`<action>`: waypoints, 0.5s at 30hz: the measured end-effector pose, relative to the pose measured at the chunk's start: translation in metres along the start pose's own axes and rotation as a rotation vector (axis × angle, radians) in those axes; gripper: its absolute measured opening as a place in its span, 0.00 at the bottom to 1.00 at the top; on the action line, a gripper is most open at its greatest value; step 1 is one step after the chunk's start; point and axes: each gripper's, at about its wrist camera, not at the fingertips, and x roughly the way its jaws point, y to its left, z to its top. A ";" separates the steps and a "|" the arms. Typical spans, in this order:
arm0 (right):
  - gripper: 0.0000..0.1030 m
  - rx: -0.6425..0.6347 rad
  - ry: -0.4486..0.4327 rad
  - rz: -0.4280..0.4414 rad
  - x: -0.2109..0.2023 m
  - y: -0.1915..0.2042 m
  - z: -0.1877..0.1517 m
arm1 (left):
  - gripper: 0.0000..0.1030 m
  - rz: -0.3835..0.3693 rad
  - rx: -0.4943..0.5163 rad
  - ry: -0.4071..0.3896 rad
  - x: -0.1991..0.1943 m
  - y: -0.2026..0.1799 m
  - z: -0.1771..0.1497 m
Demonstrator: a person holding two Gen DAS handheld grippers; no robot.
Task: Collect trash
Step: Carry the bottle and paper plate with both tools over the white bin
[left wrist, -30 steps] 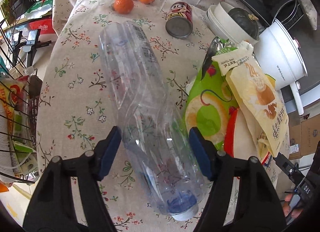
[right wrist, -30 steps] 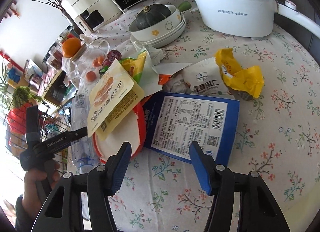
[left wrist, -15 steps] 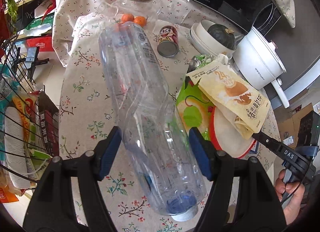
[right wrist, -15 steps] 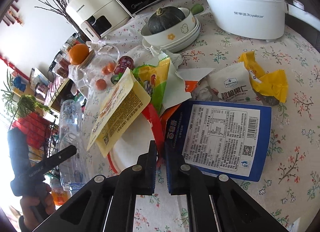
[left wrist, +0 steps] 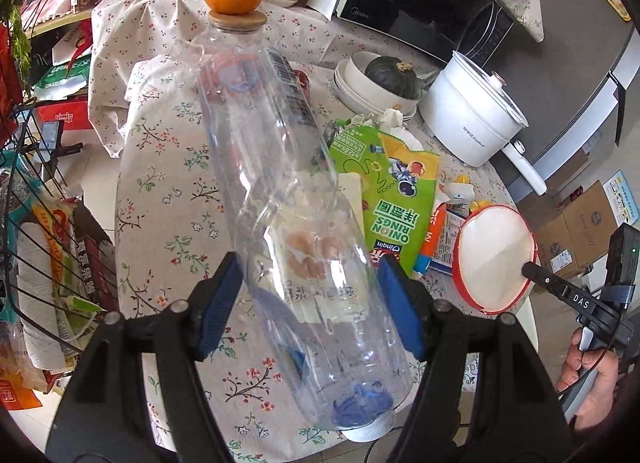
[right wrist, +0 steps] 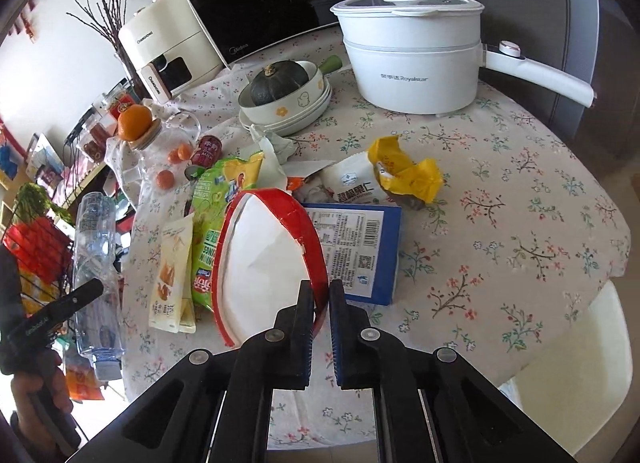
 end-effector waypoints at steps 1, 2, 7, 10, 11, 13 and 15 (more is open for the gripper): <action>0.08 0.002 -0.004 -0.009 -0.006 -0.005 -0.004 | 0.68 -0.004 0.008 0.000 -0.001 -0.003 -0.002; 0.08 0.006 -0.007 -0.018 -0.011 -0.010 -0.006 | 0.68 -0.008 0.017 0.001 -0.002 -0.006 -0.003; 0.08 0.045 -0.022 -0.058 -0.038 -0.044 -0.020 | 0.68 -0.036 0.055 0.000 -0.006 -0.025 -0.010; 0.08 0.074 -0.029 -0.082 -0.052 -0.064 -0.029 | 0.68 -0.055 0.086 0.000 -0.008 -0.040 -0.013; 0.08 0.082 -0.031 -0.091 -0.057 -0.072 -0.032 | 0.68 -0.066 0.097 -0.001 -0.008 -0.046 -0.014; 0.08 0.103 -0.034 -0.108 -0.066 -0.086 -0.038 | 0.68 -0.087 0.119 -0.005 -0.009 -0.060 -0.016; 0.08 0.127 -0.041 -0.125 -0.077 -0.102 -0.044 | 0.68 -0.104 0.144 -0.010 -0.009 -0.077 -0.020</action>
